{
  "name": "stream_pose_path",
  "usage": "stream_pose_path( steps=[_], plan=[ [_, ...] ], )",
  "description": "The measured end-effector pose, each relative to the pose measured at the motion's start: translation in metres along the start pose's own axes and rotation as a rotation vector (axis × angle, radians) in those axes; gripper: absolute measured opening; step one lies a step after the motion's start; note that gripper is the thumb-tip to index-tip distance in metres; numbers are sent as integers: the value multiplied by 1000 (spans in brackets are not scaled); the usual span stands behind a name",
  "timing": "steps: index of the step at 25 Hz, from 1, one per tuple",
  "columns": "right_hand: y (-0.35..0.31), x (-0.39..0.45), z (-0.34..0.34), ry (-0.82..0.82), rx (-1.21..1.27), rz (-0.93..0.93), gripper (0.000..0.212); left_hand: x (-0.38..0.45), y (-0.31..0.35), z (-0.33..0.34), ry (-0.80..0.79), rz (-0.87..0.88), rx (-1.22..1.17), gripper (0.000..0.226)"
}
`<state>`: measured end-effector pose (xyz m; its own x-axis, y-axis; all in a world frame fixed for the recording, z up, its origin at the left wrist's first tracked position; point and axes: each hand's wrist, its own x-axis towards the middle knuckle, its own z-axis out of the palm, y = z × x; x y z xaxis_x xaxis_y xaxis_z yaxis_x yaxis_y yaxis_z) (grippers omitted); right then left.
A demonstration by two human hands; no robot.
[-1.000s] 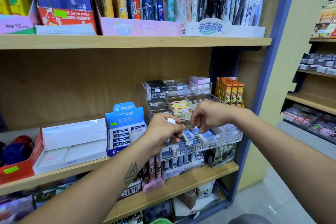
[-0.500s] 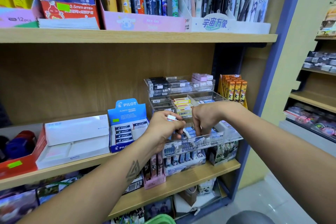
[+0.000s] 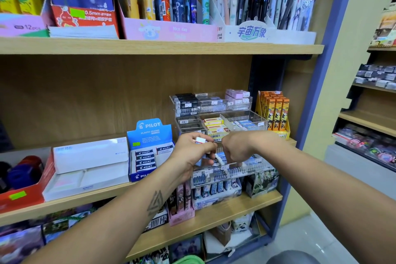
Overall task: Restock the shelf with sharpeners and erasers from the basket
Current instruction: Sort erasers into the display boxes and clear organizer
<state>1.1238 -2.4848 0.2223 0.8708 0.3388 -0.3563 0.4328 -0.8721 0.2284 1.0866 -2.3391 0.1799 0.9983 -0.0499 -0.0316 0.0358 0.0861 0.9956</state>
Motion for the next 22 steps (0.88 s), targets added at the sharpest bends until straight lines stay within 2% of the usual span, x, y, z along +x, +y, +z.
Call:
stream_pose_path(
  steps=[2, 7, 9, 10, 12, 14, 15, 17, 20, 22],
  plan=[
    [-2, 3, 2, -27, -46, -8, 3, 1, 0, 0, -1, -2, -2, 10],
    [-5, 3, 1, -62, -34, -12, 9, -1, 2, 1, -9, -22, -47, 10],
    [-3, 2, 0, 35, 61, 4, 13, -2, 7, 0, -28, -40, -112, 11],
    [2, 2, 0, 128, 207, 18, 18, -2, 10, -2, -38, -50, -131, 15],
    [9, -2, 0, 309, 750, -15, 30, -1, 17, -6, -60, -65, -140, 22],
    [13, -11, 2, 364, 1245, -197, 35, -1, 23, -10, -75, -77, -141, 23],
    [13, -15, 3, 353, 1322, -294, 36, -1, 24, -11, -72, -88, -144, 26],
    [8, -22, 4, 371, 1205, -379, 33, 0, 22, -14, -74, -106, -156, 32],
    [1, -15, 8, 588, 863, -326, 28, -1, 21, -13, -137, -170, -214, 32],
    [-3, -10, 12, 674, 734, -304, 24, 2, 18, -15, -164, -204, -301, 33]
  ],
)
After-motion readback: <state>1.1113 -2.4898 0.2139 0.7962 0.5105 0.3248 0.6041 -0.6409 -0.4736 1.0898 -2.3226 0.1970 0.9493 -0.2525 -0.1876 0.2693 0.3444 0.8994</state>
